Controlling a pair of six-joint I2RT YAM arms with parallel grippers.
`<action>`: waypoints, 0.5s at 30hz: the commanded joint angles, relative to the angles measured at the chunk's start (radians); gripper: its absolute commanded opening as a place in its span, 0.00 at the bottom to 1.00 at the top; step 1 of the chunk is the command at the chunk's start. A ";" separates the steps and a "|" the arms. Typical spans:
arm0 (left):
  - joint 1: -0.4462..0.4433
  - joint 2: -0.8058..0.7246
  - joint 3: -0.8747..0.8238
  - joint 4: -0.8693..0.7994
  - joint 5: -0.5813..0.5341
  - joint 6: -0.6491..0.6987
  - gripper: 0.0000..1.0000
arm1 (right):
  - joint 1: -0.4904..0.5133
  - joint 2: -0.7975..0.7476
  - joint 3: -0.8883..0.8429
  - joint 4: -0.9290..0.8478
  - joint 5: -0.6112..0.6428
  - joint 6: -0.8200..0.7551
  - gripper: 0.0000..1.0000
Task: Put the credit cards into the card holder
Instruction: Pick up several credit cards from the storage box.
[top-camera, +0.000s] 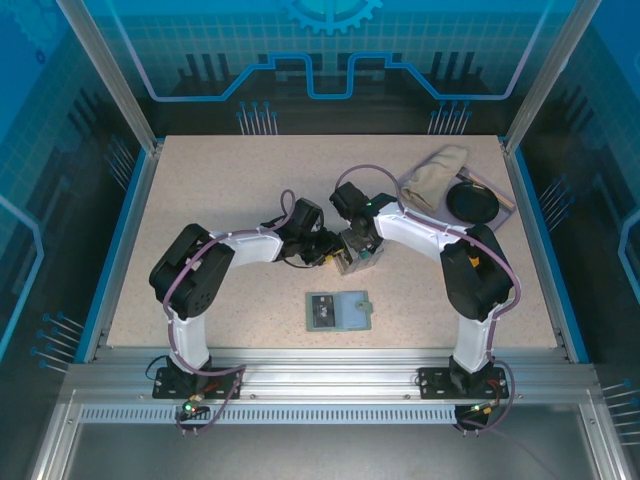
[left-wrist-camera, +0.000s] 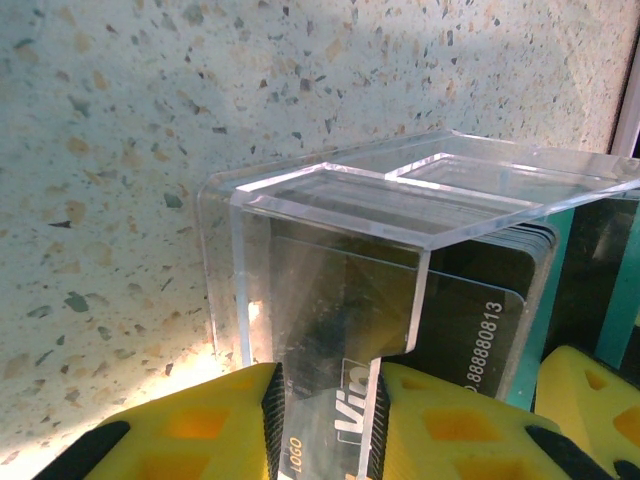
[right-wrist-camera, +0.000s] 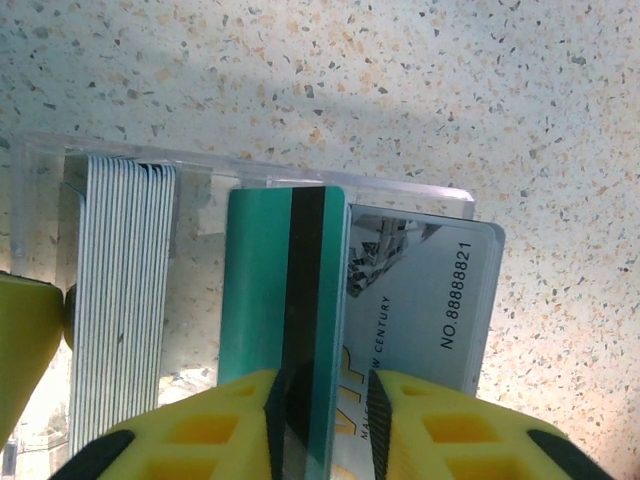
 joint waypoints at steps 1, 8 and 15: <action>0.006 0.017 -0.028 -0.067 0.000 -0.002 0.29 | 0.000 -0.037 0.028 -0.037 0.019 -0.010 0.26; 0.006 0.016 -0.028 -0.068 0.000 -0.002 0.29 | 0.000 -0.047 0.026 -0.041 0.028 -0.011 0.27; 0.006 0.017 -0.028 -0.068 0.001 -0.002 0.29 | -0.003 -0.042 0.024 -0.041 0.007 -0.010 0.22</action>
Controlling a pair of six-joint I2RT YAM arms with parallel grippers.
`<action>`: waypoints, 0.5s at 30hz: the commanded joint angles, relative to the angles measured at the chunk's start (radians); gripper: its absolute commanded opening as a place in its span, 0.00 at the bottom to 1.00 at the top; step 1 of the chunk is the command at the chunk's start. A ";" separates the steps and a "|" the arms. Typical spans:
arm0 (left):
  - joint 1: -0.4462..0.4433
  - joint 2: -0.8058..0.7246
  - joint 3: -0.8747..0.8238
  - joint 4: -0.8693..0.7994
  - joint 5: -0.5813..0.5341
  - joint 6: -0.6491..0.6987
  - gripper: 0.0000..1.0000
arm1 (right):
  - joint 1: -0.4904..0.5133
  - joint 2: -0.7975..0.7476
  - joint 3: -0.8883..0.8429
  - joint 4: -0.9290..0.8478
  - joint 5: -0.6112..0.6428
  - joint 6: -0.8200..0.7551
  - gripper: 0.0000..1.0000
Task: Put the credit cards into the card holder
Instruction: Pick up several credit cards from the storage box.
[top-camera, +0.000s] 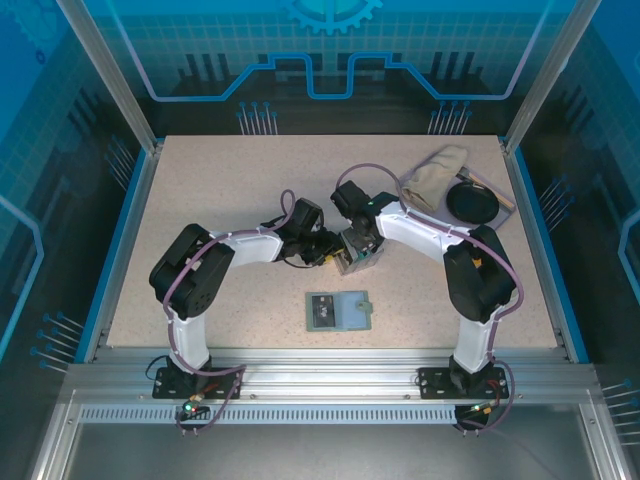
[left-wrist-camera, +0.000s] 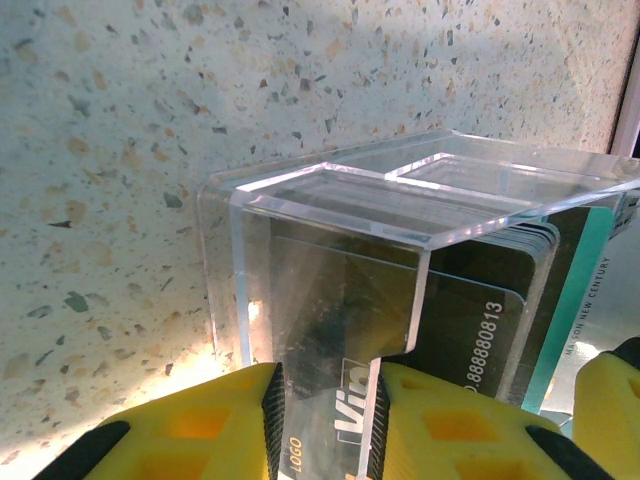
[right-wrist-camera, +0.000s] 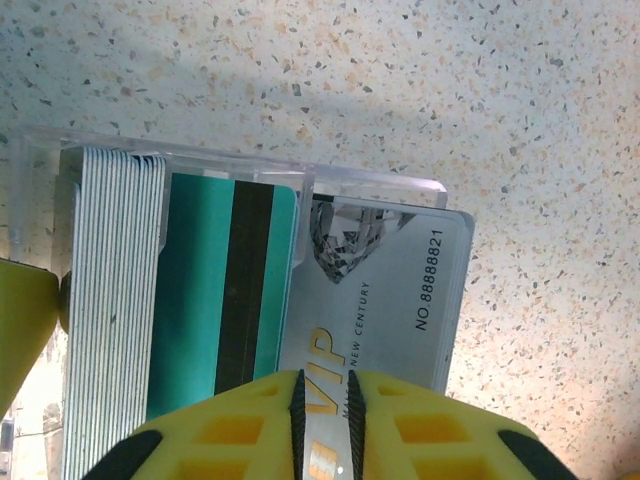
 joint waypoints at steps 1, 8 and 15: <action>0.006 0.018 -0.028 -0.067 0.001 -0.002 0.29 | -0.005 -0.023 0.022 -0.027 -0.019 -0.003 0.24; 0.006 0.017 -0.030 -0.065 0.002 -0.002 0.29 | -0.035 0.010 0.029 -0.030 -0.154 0.038 0.29; 0.006 0.016 -0.032 -0.065 0.004 -0.003 0.29 | -0.058 0.046 0.029 -0.031 -0.223 0.058 0.30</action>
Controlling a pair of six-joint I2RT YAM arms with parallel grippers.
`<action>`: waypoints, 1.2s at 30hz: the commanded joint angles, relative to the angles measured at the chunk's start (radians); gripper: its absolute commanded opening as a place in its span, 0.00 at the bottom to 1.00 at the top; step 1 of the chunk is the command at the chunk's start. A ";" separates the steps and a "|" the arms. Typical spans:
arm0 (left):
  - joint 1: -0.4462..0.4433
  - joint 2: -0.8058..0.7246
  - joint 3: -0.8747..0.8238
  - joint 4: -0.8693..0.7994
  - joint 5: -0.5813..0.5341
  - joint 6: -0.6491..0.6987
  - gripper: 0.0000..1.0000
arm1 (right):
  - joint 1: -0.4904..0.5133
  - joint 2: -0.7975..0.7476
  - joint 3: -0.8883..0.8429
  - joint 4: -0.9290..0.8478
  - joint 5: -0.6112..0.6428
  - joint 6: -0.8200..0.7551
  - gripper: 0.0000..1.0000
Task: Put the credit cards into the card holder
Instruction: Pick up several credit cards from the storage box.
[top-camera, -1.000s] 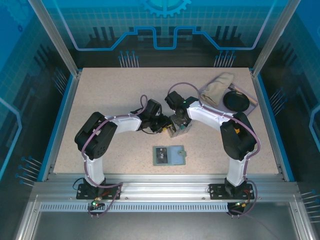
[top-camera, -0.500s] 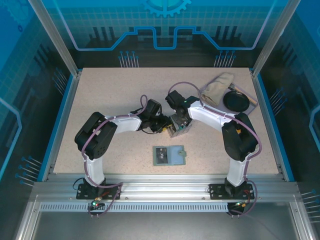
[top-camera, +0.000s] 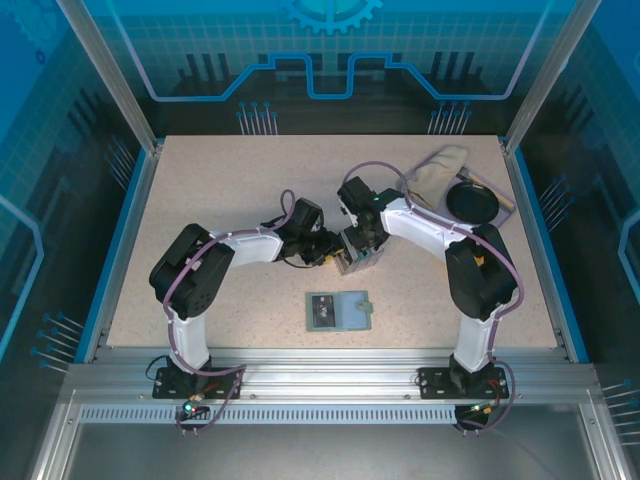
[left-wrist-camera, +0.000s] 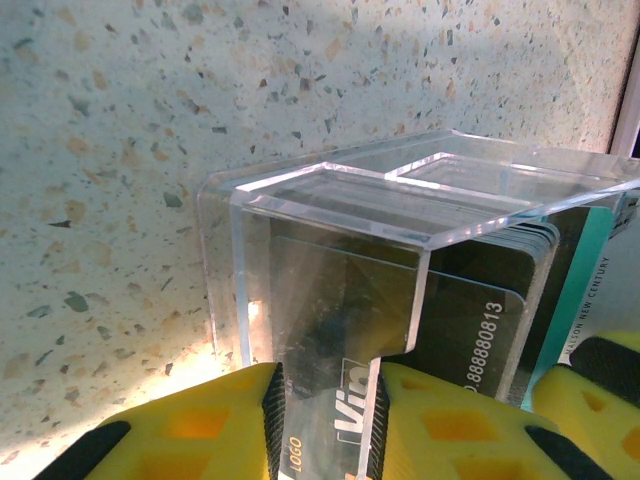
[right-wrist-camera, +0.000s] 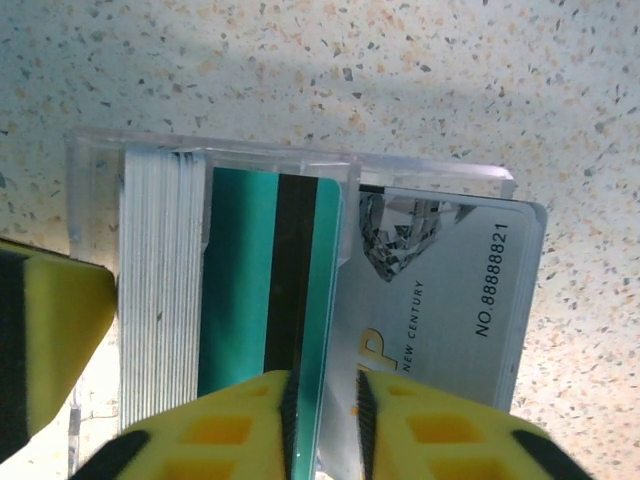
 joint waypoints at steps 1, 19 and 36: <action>0.006 0.015 -0.032 -0.065 0.001 -0.002 0.29 | -0.010 0.040 0.029 -0.031 -0.047 0.020 0.30; 0.007 0.011 -0.032 -0.063 0.001 -0.002 0.29 | -0.009 -0.056 0.023 -0.024 -0.088 0.015 0.07; 0.006 -0.156 -0.084 0.010 -0.012 0.026 0.45 | -0.153 -0.259 -0.070 0.062 -0.407 0.156 0.00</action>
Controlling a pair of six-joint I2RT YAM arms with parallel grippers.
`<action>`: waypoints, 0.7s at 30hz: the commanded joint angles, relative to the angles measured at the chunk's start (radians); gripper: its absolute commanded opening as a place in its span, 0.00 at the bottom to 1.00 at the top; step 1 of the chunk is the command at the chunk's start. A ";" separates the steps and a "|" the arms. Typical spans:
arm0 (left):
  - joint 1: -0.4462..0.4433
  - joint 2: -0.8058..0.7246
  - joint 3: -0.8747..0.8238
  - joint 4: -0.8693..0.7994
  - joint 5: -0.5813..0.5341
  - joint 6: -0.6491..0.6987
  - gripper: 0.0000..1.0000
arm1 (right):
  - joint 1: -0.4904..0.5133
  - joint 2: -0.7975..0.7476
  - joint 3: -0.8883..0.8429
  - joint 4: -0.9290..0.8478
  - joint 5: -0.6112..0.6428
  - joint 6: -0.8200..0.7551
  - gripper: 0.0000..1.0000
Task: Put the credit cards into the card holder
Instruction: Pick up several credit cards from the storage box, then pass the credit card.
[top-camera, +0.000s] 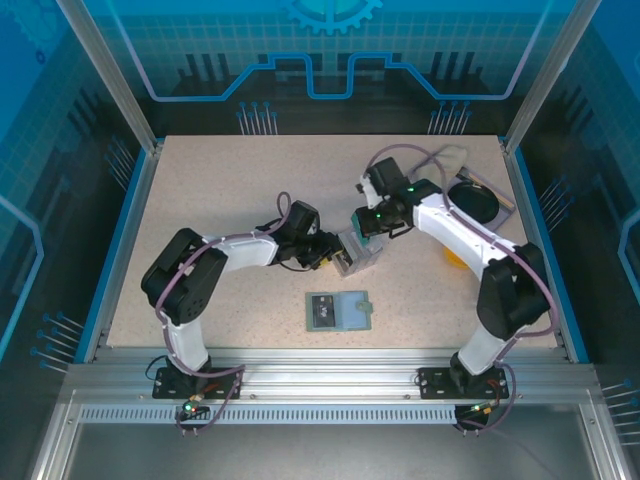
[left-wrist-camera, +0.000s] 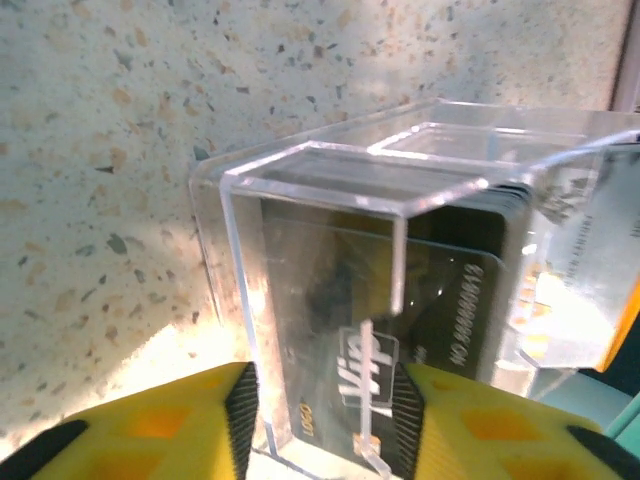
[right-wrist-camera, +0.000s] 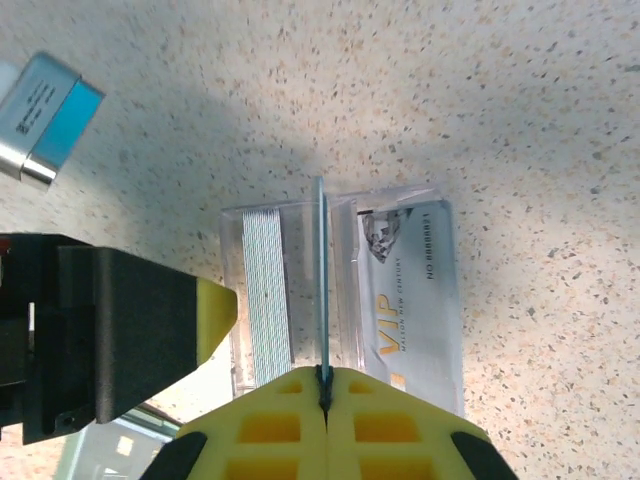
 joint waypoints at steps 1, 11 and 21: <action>0.006 -0.107 -0.032 0.010 -0.017 0.019 0.47 | -0.051 -0.066 -0.051 0.045 -0.164 0.073 0.00; 0.049 -0.318 -0.140 0.360 0.129 -0.055 0.76 | -0.199 -0.221 -0.159 0.245 -0.598 0.282 0.00; 0.056 -0.263 -0.047 0.519 0.280 -0.116 0.79 | -0.203 -0.239 -0.158 0.365 -0.762 0.409 0.00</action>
